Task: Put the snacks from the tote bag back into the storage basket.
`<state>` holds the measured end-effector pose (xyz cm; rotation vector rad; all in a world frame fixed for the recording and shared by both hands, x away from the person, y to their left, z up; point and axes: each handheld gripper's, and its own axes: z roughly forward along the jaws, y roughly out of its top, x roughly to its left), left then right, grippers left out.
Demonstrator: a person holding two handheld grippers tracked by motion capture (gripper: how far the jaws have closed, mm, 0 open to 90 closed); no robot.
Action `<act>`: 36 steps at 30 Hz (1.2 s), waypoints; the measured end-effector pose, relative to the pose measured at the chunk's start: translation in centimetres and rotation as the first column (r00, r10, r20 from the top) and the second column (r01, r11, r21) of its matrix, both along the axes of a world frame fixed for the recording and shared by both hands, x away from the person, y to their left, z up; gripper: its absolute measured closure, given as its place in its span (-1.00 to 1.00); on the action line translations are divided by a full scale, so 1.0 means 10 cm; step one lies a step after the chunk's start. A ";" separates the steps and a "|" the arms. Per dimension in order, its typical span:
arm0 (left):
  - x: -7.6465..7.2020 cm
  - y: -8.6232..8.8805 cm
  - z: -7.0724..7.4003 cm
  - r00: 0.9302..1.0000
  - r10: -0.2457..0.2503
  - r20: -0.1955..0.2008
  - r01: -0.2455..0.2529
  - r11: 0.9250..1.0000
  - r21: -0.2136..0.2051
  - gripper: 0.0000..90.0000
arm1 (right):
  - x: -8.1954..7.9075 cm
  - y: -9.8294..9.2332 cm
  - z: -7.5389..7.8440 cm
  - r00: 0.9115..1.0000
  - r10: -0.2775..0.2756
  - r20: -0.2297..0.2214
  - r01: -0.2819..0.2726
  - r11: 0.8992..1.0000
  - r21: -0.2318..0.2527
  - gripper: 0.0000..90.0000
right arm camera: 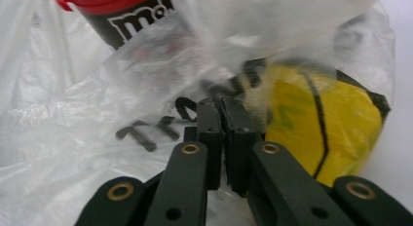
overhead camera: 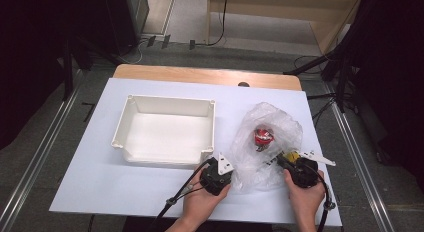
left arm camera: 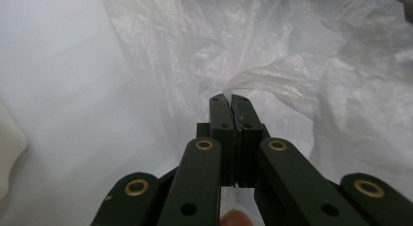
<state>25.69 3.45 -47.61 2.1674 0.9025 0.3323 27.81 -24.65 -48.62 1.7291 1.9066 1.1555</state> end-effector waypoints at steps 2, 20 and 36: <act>-0.02 0.01 0.00 1.000 0.004 0.009 -0.004 1.000 0.004 1.00 | 0.01 -0.04 -0.01 1.000 0.004 -0.011 -0.004 1.000 0.008 1.00; -0.09 0.17 0.06 0.996 0.053 0.070 -0.046 0.994 -0.095 0.49 | -0.20 -0.37 0.21 0.977 -0.130 0.171 0.123 0.991 0.051 0.41; 0.21 -0.23 0.30 0.982 0.115 0.150 -0.101 0.990 -0.101 0.07 | 0.03 -0.10 0.40 0.980 -0.084 0.179 0.081 0.996 0.023 -0.16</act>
